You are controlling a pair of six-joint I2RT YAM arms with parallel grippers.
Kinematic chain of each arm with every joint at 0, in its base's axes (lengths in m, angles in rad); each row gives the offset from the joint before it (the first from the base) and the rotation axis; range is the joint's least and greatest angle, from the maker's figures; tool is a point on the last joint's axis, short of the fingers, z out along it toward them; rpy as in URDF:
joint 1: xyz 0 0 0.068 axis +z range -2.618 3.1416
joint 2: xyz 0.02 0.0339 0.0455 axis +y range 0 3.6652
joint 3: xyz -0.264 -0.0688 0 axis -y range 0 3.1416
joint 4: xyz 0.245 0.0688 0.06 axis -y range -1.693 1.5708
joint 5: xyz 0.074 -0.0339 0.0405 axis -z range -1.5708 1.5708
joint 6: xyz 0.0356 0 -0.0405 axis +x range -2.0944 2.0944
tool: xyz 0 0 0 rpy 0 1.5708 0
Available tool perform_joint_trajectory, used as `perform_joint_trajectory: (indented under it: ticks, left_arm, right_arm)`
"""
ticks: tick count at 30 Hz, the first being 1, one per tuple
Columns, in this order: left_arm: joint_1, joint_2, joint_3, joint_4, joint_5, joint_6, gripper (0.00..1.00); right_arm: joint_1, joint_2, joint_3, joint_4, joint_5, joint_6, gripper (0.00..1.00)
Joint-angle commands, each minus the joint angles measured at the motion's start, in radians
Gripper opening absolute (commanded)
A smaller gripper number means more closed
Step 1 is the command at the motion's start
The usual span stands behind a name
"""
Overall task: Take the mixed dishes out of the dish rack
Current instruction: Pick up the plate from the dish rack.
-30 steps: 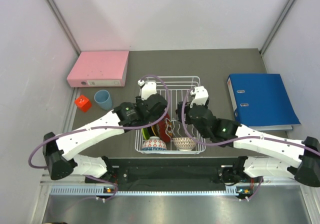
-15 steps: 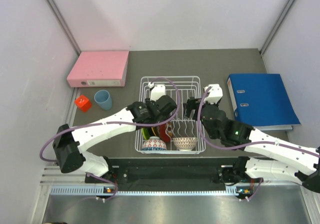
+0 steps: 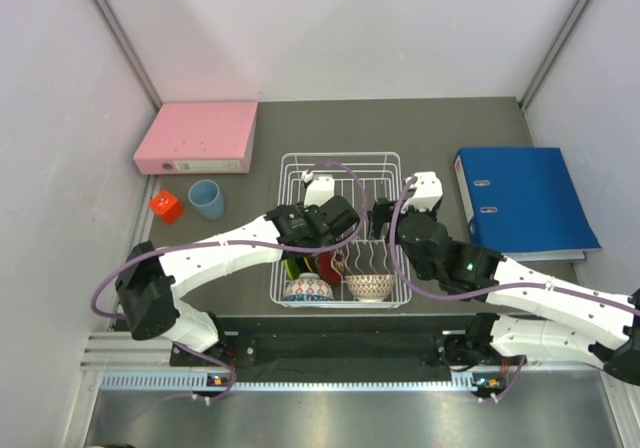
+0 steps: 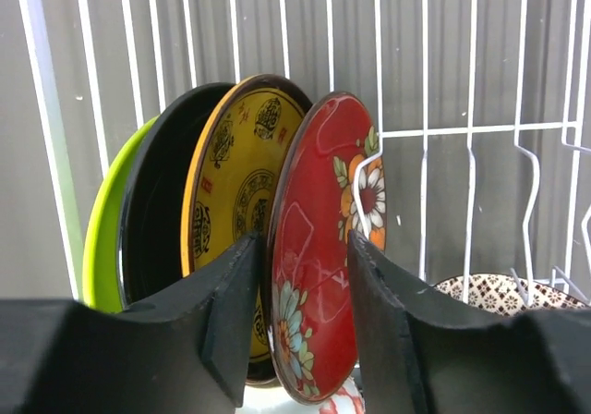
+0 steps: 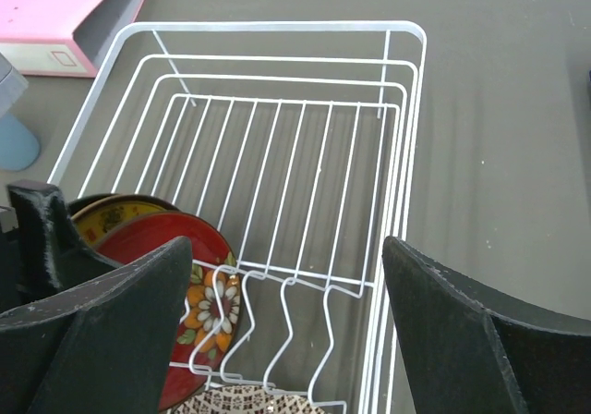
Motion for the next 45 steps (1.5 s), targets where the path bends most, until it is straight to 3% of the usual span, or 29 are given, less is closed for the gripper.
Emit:
perform_joint_trajectory:
  ticks: [1,2,7,17,33,36,40,45]
  left_arm:
    - [-0.008,0.005,-0.022,-0.027,-0.016,-0.003,0.40]
    - [-0.008,0.003,-0.025,-0.027,-0.014,-0.001,0.27]
    - [-0.009,0.011,-0.033,-0.027,-0.002,0.003,0.00]
    - [-0.017,0.007,0.041,-0.067,-0.034,0.036,0.00]
    - [-0.023,-0.039,0.283,-0.129,-0.062,0.157,0.00]
    - [-0.020,-0.076,0.321,-0.087,-0.102,0.207,0.00]
    - [-0.009,-0.104,0.393,-0.052,-0.131,0.275,0.00]
    - [0.005,-0.115,0.438,-0.003,-0.122,0.321,0.00]
  right_arm:
    - [0.003,-0.017,-0.001,0.009,0.024,-0.003,0.84]
    - [0.003,-0.020,-0.004,0.011,0.026,-0.004,0.84]
    - [0.000,-0.024,-0.011,0.011,0.026,-0.001,0.84]
    - [-0.001,-0.032,-0.008,0.004,0.032,-0.006,0.84]
    - [-0.003,-0.087,0.044,-0.042,0.076,-0.032,0.86]
    - [-0.050,-0.116,0.062,-0.087,0.150,-0.046,0.87]
    - [-0.240,-0.208,0.050,-0.091,0.017,-0.044,0.86]
    - [-0.297,-0.227,0.033,-0.094,-0.054,-0.029,0.86]
